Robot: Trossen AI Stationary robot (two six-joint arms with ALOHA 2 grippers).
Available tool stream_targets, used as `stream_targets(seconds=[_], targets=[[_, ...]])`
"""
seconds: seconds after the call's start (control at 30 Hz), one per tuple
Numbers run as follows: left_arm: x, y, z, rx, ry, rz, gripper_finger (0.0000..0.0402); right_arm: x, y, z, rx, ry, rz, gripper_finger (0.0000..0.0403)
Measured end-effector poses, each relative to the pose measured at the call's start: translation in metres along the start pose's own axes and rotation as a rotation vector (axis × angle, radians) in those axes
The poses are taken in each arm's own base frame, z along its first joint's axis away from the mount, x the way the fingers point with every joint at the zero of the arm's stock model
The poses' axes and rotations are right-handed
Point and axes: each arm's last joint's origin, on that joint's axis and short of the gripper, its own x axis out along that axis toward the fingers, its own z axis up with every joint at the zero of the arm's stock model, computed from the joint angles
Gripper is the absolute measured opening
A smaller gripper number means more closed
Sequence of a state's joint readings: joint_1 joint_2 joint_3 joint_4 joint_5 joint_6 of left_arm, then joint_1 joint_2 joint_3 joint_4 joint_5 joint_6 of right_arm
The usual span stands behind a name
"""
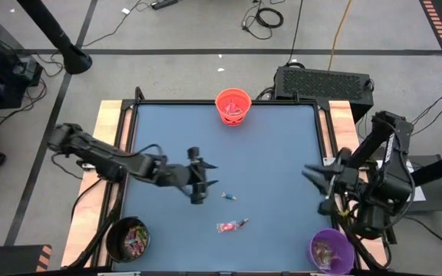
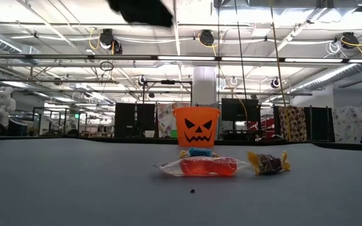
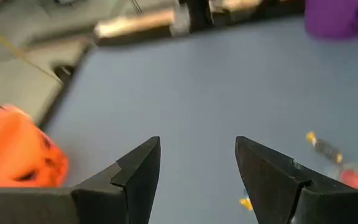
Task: Sort candy by brand, put in halloween buckets
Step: Put the blue candy into the black bucket
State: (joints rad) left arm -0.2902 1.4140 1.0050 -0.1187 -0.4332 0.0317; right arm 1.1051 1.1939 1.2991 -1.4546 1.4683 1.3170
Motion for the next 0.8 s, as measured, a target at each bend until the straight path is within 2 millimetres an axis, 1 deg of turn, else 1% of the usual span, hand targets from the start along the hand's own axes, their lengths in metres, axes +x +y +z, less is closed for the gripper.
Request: stream_targets(seconds=[0.07,0.13,0.23,0.33,0.47,0.6,0.7,0.8], targets=[[0.02,0.003,-0.011,-0.022,0.063,-0.034,0.0216,0.008,0.0,0.003,-0.085,-0.084,-0.075,0.0082],[0.037,0.006,-0.021,-0.05,0.12,-0.074,0.0216,0.018,-0.003,0.004,-0.151,-0.081,-0.136,0.0082],[0.056,0.006,-0.035,-0.071,0.187,-0.149,0.0216,0.033,-0.01,0.004,-0.188,-0.011,-0.207,0.0082],[0.069,0.004,-0.045,-0.101,0.235,-0.184,0.0216,0.046,-0.012,0.0,-0.197,0.107,-0.235,0.0082],[0.078,0.0,-0.055,-0.177,0.288,-0.181,0.0216,0.059,-0.011,-0.016,-0.245,0.251,-0.233,0.0082],[0.078,-0.009,-0.064,-0.261,0.372,-0.155,0.0216,0.068,-0.01,-0.029,-0.285,0.295,-0.244,0.0082],[0.076,-0.017,-0.067,-0.265,0.387,-0.117,0.0216,0.074,-0.009,-0.032,-0.307,0.298,-0.255,0.0082],[0.074,-0.025,-0.067,-0.26,0.388,-0.124,0.0216,0.081,-0.007,-0.03,-0.3,0.309,-0.246,0.0082]])
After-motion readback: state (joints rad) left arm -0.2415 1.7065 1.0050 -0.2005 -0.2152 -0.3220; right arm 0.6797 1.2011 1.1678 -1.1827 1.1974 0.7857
